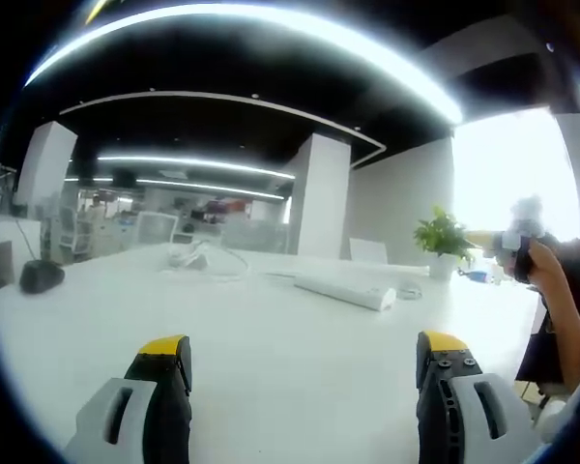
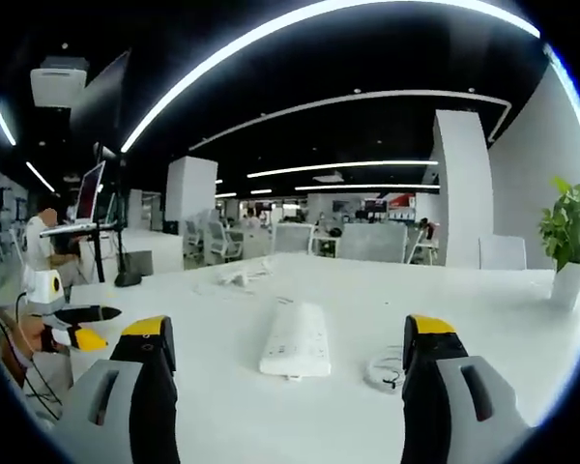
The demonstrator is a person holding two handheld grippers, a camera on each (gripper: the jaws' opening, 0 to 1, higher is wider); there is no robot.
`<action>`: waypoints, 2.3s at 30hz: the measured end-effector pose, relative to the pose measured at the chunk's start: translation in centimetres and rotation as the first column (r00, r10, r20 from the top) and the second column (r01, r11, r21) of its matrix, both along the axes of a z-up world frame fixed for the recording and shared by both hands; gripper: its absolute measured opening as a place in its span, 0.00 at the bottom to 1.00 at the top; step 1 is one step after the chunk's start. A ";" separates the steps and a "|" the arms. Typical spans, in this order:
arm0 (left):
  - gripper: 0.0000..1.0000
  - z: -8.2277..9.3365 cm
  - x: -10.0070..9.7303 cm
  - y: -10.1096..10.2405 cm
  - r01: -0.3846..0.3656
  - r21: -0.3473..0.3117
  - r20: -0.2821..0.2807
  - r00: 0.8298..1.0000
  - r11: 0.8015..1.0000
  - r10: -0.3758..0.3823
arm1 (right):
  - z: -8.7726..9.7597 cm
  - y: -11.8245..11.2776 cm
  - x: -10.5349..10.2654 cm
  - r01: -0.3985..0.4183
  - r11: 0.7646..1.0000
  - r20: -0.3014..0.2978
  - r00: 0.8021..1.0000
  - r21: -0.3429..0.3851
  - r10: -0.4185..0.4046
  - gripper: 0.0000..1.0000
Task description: Straighten the power strip on the desk, plug the charger into it
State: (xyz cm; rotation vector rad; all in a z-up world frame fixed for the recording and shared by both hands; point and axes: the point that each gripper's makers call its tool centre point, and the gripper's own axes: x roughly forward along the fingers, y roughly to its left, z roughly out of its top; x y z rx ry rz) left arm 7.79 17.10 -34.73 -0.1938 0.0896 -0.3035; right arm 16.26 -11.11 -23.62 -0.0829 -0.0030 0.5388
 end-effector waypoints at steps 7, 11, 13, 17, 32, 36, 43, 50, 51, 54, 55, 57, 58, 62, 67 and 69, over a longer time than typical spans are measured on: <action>0.99 0.1 0.0 -0.2 0.004 -0.003 0.002 1.000 1.000 -0.004 | 0.4 0.5 1.0 0.004 1.000 -0.001 1.000 0.008 -0.004 1.00; 0.99 0.1 -0.1 -0.2 0.007 -0.006 0.003 1.000 1.000 -0.007 | 0.6 1.1 1.7 0.007 1.000 -0.007 1.000 0.008 -0.007 1.00; 0.99 0.1 -0.2 -0.2 0.005 -0.009 0.002 1.000 1.000 -0.005 | 0.7 1.4 2.1 0.008 1.000 -0.009 1.000 0.005 -0.008 1.00; 0.99 0.1 -0.2 -0.3 0.008 -0.013 0.002 1.000 1.000 -0.008 | 1.0 1.9 2.9 0.012 1.000 -0.007 1.000 0.018 -0.012 1.00; 0.99 -0.1 -0.1 -1.2 0.033 -0.021 -0.005 0.999 0.999 -0.033 | 0.7 4.1 6.1 -0.002 0.999 -0.049 0.999 0.032 0.004 1.00; 0.99 -0.1 -0.1 -1.1 0.030 -0.023 -0.003 1.000 0.999 -0.030 | 0.2 4.7 6.7 -0.006 1.000 -0.071 0.997 0.019 0.007 1.00; 0.99 -0.1 0.0 -1.0 0.025 -0.021 -0.003 1.000 0.999 -0.026 | -0.1 5.3 7.7 -0.009 1.000 -0.083 0.996 0.007 0.010 1.00; 0.99 0.0 -0.1 -0.9 0.022 -0.018 -0.002 1.000 1.000 -0.022 | 0.4 5.8 9.2 0.001 0.999 -0.069 0.998 0.035 0.001 1.00; 0.99 0.0 -0.1 -0.8 0.021 -0.018 -0.003 1.000 1.000 -0.021 | 0.6 5.9 9.4 0.008 0.999 -0.061 0.998 0.045 -0.005 1.00; 0.99 0.0 -0.1 -0.8 0.019 -0.019 -0.003 1.000 1.000 -0.020 | 0.8 6.0 10.1 0.025 0.999 -0.042 0.999 0.048 -0.023 1.00; 0.99 0.0 -0.2 -0.8 0.020 -0.018 -0.004 1.000 1.000 -0.020 | 0.9 6.0 10.3 0.027 0.998 -0.040 0.999 0.048 -0.025 1.00; 0.99 0.0 -0.2 -0.8 0.018 -0.017 -0.001 1.000 1.000 -0.018 | 0.9 6.3 10.5 0.025 0.999 -0.037 0.999 0.046 -0.023 1.00; 0.99 0.0 -0.2 -0.8 0.018 -0.018 -0.002 1.000 1.000 -0.018 | 0.9 6.4 10.5 0.023 0.999 -0.034 0.999 0.045 -0.021 1.00; 0.99 0.0 -0.3 -0.7 0.014 -0.017 -0.002 1.000 1.000 -0.014 | 0.9 6.8 10.8 0.014 0.999 -0.037 0.999 0.045 -0.013 1.00; 0.99 0.1 -0.3 -0.6 0.013 -0.016 0.001 1.000 1.000 -0.013 | 1.0 7.0 11.2 0.007 0.999 -0.046 0.999 0.046 -0.005 1.00; 0.99 0.1 -0.3 -0.6 0.012 -0.018 0.000 1.000 1.000 -0.012 | 1.1 7.1 11.4 0.006 0.999 -0.048 0.999 0.037 -0.004 1.00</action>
